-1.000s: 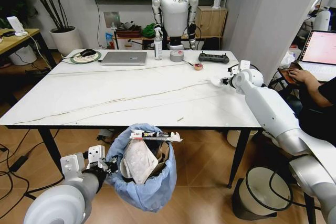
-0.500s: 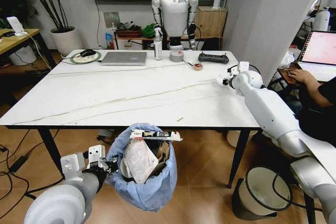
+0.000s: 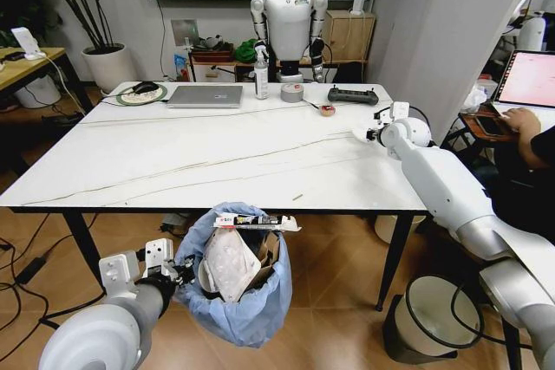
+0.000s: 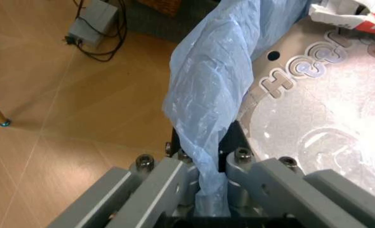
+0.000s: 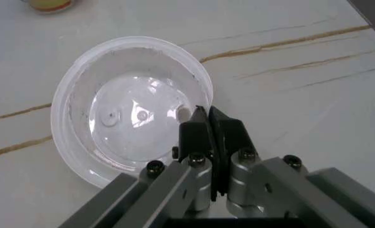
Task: Pick up the trash bin and place the trash from the table into it.
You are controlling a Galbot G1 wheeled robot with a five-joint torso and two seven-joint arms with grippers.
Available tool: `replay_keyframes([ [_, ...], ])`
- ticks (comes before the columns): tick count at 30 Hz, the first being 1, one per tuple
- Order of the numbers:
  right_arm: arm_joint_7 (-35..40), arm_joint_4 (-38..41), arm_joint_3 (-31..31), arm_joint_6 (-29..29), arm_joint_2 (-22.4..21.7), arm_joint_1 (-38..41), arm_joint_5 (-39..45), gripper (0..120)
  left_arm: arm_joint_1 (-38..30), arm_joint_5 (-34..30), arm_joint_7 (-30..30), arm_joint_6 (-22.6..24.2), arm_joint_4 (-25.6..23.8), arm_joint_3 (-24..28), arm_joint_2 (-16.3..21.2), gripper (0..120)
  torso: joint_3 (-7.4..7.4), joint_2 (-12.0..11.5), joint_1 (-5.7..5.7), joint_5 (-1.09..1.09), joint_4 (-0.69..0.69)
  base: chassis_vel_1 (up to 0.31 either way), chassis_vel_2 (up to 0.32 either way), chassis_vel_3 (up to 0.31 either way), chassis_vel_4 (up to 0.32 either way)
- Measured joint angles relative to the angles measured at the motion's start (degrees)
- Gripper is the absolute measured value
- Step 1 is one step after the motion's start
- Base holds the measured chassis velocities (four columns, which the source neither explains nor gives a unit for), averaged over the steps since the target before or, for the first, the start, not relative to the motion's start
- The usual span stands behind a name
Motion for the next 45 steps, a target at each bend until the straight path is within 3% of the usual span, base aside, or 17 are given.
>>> replay_keyframes([
  [6, 1.0, 6.9, 1.0, 0.6, -2.8, -1.4, 2.5, 0, -0.1, 0.0, 0.0, 0.0, 0.0, 0.0, 0.0, 0, 0.0, 0.0, 0.0, 0.01, -0.02, 0.0, 0.0, 0.0, 0.0],
  [12, 0.9, 24.0, 2.0, 1.4, -8.0, -4.9, 8.0, 0, -0.4, -0.1, 0.0, 0.0, 0.0, 0.3, -0.2, 0, -0.01, 0.0, 0.0, -0.01, -0.01, 0.0, 0.0, 0.0, 0.0],
  [14, 0.5, 26.4, 2.1, 1.7, -8.6, -5.7, 8.9, 0, -0.5, -0.1, 0.0, 0.0, 0.0, 0.4, -0.3, 0, -0.01, 0.0, -0.01, -0.01, -0.01, 0.0, 0.0, 0.0, 0.0],
  [18, -1.6, 42.2, 2.8, 2.6, -11.9, -10.2, 13.4, 0, -0.7, -0.1, 0.0, 0.0, 0.0, 0.5, -0.4, 0, -0.02, 0.0, -0.01, -0.03, -0.01, 0.0, 0.0, 0.0, 0.0],
  [27, -6.5, 62.2, 2.1, 3.7, -14.0, -16.8, 16.4, 0, -0.7, -0.1, 0.0, 0.0, 0.0, 0.2, -0.4, 0, -0.02, 0.0, -0.01, -0.02, -0.01, 0.0, 0.0, 0.0, 0.0],
  [35, -15.2, 72.9, -1.1, 5.7, -16.1, -22.5, 11.1, 0, -0.7, -0.1, 0.0, 0.0, 0.0, -0.5, -0.2, 0, -0.02, 0.0, -0.01, -0.01, -0.01, 0.0, 0.0, 0.0, 0.0],
  [45, -15.8, 75.7, -8.8, 6.8, -16.5, -23.4, 5.9, 0, -1.4, 0.1, 0.0, 0.0, 0.0, 0.4, -0.1, 0, -0.01, 0.0, -0.01, -0.01, -0.01, 0.0, 0.0, 0.0, 0.0],
])
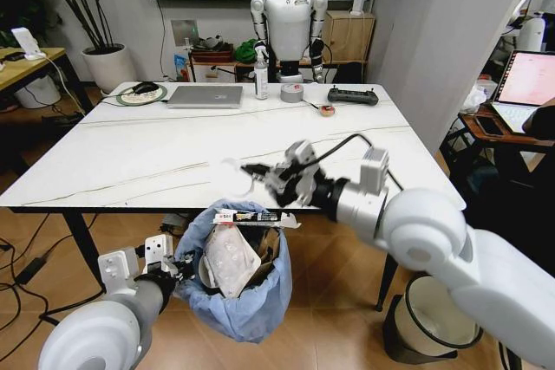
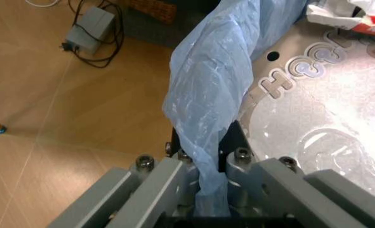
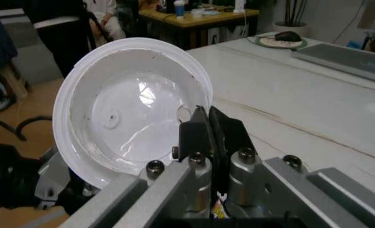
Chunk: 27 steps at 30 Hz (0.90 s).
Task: Pick up the trash bin and place the trash from the table into it.
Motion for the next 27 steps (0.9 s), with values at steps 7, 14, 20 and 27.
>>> replay_keyframes([
  [7, -0.3, -0.1, -2.4, 0.0, 0.1, 0.3, -2.0, 0, 0.0, 0.1, 0.0, 0.0, 0.0, -0.3, -0.1, 0, 0.0, 0.0, 0.0, 0.0, 0.01, 0.0, 0.0, 0.0, 0.0],
  [14, -4.9, -0.7, -1.5, 2.5, -1.2, -2.6, -6.4, 18, -0.5, 0.1, 0.0, 0.0, 0.0, 0.1, -0.2, 0, 0.0, 0.0, 0.0, 0.0, 0.0, 0.0, 0.0, 0.0, 0.0],
  [20, -6.4, -0.7, 0.2, 2.8, -2.1, -4.9, -7.6, 43, -0.6, 0.0, 0.0, 0.0, 0.0, 0.1, 0.0, 0, 0.0, 0.0, 0.0, 0.0, 0.0, 0.0, 0.0, 0.0, 0.0],
  [27, -6.1, -0.7, 2.6, 3.1, -2.8, -6.7, -7.9, 68, -0.6, -0.1, 0.0, 0.0, 0.0, 0.3, 0.1, 0, 0.0, 0.0, 0.0, 0.0, 0.0, 0.0, 0.0, 0.0, 0.0],
])
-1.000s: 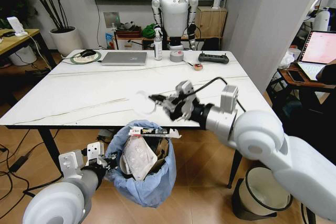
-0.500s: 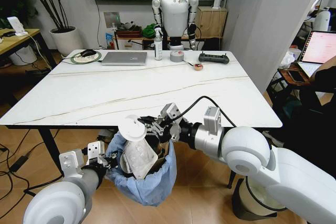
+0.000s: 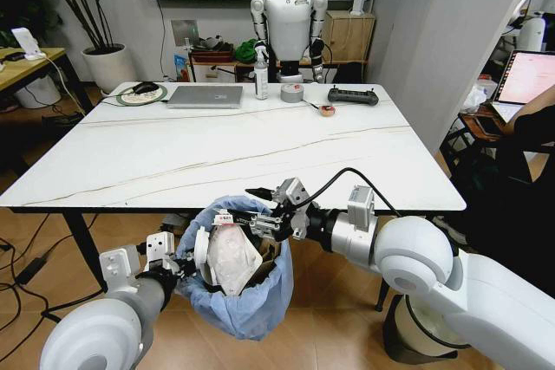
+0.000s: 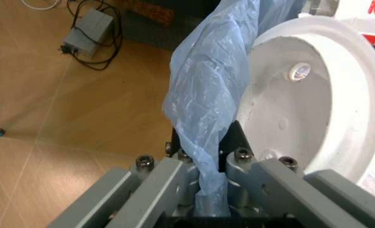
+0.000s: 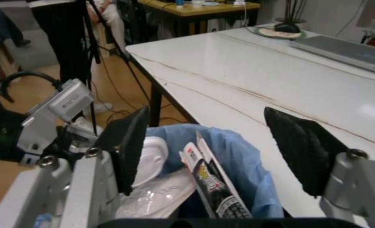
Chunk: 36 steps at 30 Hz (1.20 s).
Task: Pick up the trash bin and place the trash from the table into it.
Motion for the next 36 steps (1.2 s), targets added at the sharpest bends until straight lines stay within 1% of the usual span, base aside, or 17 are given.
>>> replay_keyframes([
  [1, 0.0, 0.0, 0.0, 0.0, 0.0, 0.0, 0.0, 68, 0.0, 0.0, 0.0, 0.0, 0.0, 0.0, 0.0, 0, 0.0, 0.0, 0.0, 0.0, 0.0, 0.0, 0.0, 0.0, 0.0],
  [3, 1.4, 0.0, 0.6, 0.0, 0.0, -0.3, 0.2, 75, 0.1, 0.0, 0.0, 0.0, 0.0, 0.0, 0.0, 0, 0.0, 0.0, 0.0, 0.0, 0.0, 0.0, 0.0, 0.0, 0.0],
  [5, 5.5, 0.0, 1.9, 0.1, 0.5, -1.1, 0.9, 87, 0.4, 0.1, 0.0, 0.0, 0.0, -0.1, 0.1, 0, 0.0, 0.0, 0.0, 0.0, 0.0, 0.0, 0.0, 0.0, 0.0],
  [6, 5.5, 0.0, 1.9, 0.1, 0.5, -1.1, 0.9, 87, 0.4, 0.1, 0.0, 0.0, 0.0, -0.1, 0.1, 0, 0.0, 0.0, 0.0, 0.0, 0.0, 0.0, 0.0, 0.0, 0.0],
  [8, 9.8, 0.0, 3.1, 0.3, 1.2, -1.9, 1.3, 95, 0.8, 0.2, 0.0, 0.0, 0.0, -0.2, 0.1, 0, 0.0, 0.0, 0.0, 0.0, 0.0, 0.0, 0.0, 0.0, 0.0],
  [10, 13.3, -0.3, 4.3, 1.1, 1.7, -2.8, 1.5, 99, 1.1, 0.3, 0.0, 0.0, 0.0, -0.3, 0.1, 0, 0.0, 0.0, 0.0, 0.0, 0.0, 0.0, 0.0, 0.0, 0.0],
  [13, 18.8, -0.8, 7.3, 2.3, 2.7, -5.5, 1.2, 100, 1.6, 0.5, 0.0, 0.0, 0.0, -0.4, 0.0, 0, 0.0, 0.0, 0.0, 0.0, 0.01, 0.0, 0.0, 0.0, 0.0],
  [15, 19.0, -0.9, 7.7, 2.3, 2.8, -5.9, 1.1, 100, 1.6, 0.5, 0.0, 0.0, 0.0, -0.4, 0.0, 0, 0.0, 0.0, 0.0, 0.0, 0.01, 0.0, 0.0, 0.0, 0.0],
  [19, 21.4, -1.1, 13.5, 2.6, 4.0, -10.9, -1.6, 100, 2.1, 0.9, 0.0, 0.0, 0.0, -0.6, -0.3, 0, 0.0, 0.0, 0.0, 0.0, -0.01, 0.0, 0.0, 0.0, 0.0],
  [21, 22.3, -1.1, 14.6, 2.6, 4.3, -11.7, -1.8, 100, 2.4, 1.0, 0.0, 0.0, 0.0, -0.7, -0.4, 0, 0.0, 0.0, 0.0, 0.01, -0.02, 0.0, 0.0, 0.0, 0.0],
  [23, 24.1, -1.0, 17.1, 2.3, 5.5, -13.0, -2.2, 100, 3.2, 1.5, 0.0, 0.0, 0.0, -1.1, -0.9, 0, 0.0, 0.0, 0.0, 0.01, -0.01, 0.0, 0.0, 0.0, 0.0],
  [24, 25.2, -0.8, 19.7, 1.7, 6.5, -14.4, -3.4, 100, 3.8, 2.0, -0.1, 0.0, 0.0, -1.4, -1.4, 0, 0.0, 0.0, 0.0, 0.01, 0.01, 0.0, 0.0, 0.0, 0.0],
  [25, 25.6, -0.3, 21.5, 1.3, 7.0, -15.8, -4.7, 100, 4.0, 2.2, -0.1, 0.0, 0.0, -1.5, -1.6, 0, 0.0, 0.0, 0.0, 0.0, 0.03, 0.0, 0.0, 0.0, 0.0],
  [29, 26.0, 0.7, 24.2, 0.8, 7.8, -18.7, -6.0, 100, 4.1, 2.2, -0.1, 0.0, 0.0, -1.5, -1.7, 0, 0.0, 0.0, 0.01, 0.01, 0.01, 0.0, 0.0, 0.0, 0.0],
  [33, 24.5, 2.4, 30.4, 1.6, 9.7, -27.4, -12.7, 100, 4.0, 2.4, -0.1, 0.0, 0.0, -1.1, -1.7, 0, 0.0, 0.0, 0.01, 0.01, 0.0, 0.0, 0.0, 0.0, 0.0],
  [35, 24.2, 2.6, 31.0, 1.8, 10.0, -28.4, -13.3, 100, 4.0, 2.4, -0.1, 0.0, 0.0, -1.1, -1.7, 0, 0.0, 0.0, 0.01, 0.01, -0.01, 0.0, 0.0, 0.0, 0.0],
  [36, 23.6, 3.2, 32.0, 2.2, 10.8, -30.9, -14.7, 100, 4.0, 2.4, -0.1, 0.0, 0.0, -1.0, -1.7, 0, 0.0, 0.0, 0.01, 0.01, -0.01, 0.0, 0.0, 0.0, 0.0],
])
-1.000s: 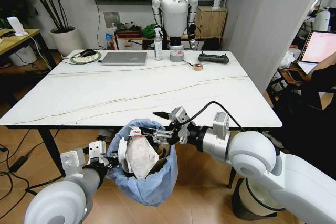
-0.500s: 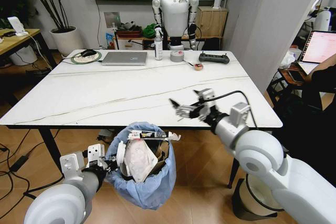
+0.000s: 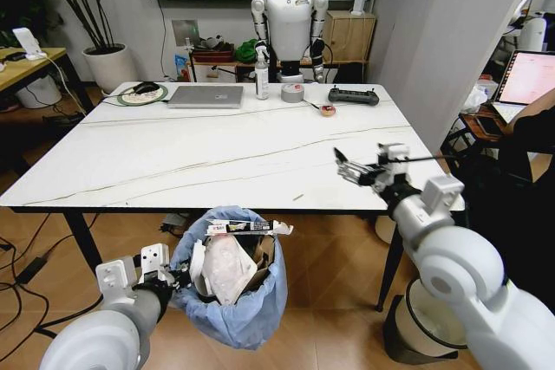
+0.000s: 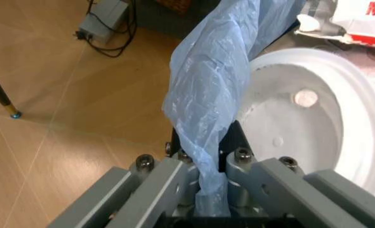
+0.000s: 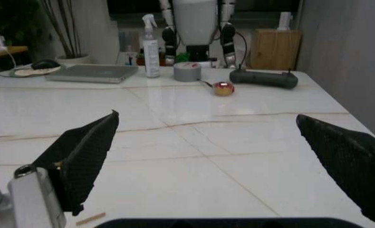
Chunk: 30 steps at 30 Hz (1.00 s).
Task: Pick up the trash bin and place the trash from the table into it.
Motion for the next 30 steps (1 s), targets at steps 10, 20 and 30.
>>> replay_keyframes([
  [10, -2.6, 0.6, 1.1, 3.9, 9.8, -11.4, -9.6, 100, -0.2, 0.0, 0.0, 0.0, 0.0, 0.3, 0.2, 0, 0.0, 0.0, 0.0, 0.0, 0.01, 0.0, 0.0, 0.0, 0.0],
  [20, -3.0, 1.4, 3.9, 4.7, 14.4, -14.4, -12.2, 100, -0.3, 0.8, 0.0, 0.0, 0.0, 0.5, 0.4, 0, 0.0, 0.0, 0.0, -0.01, 0.01, 0.0, 0.0, 0.0, 0.0],
  [30, -3.0, 3.0, 5.3, 4.7, 17.9, -17.5, -15.9, 100, 0.3, 1.8, 0.2, 0.0, 0.0, 1.0, 1.0, 0, -0.01, 0.0, -0.01, -0.01, 0.01, 0.0, 0.0, 0.0, 0.0],
])
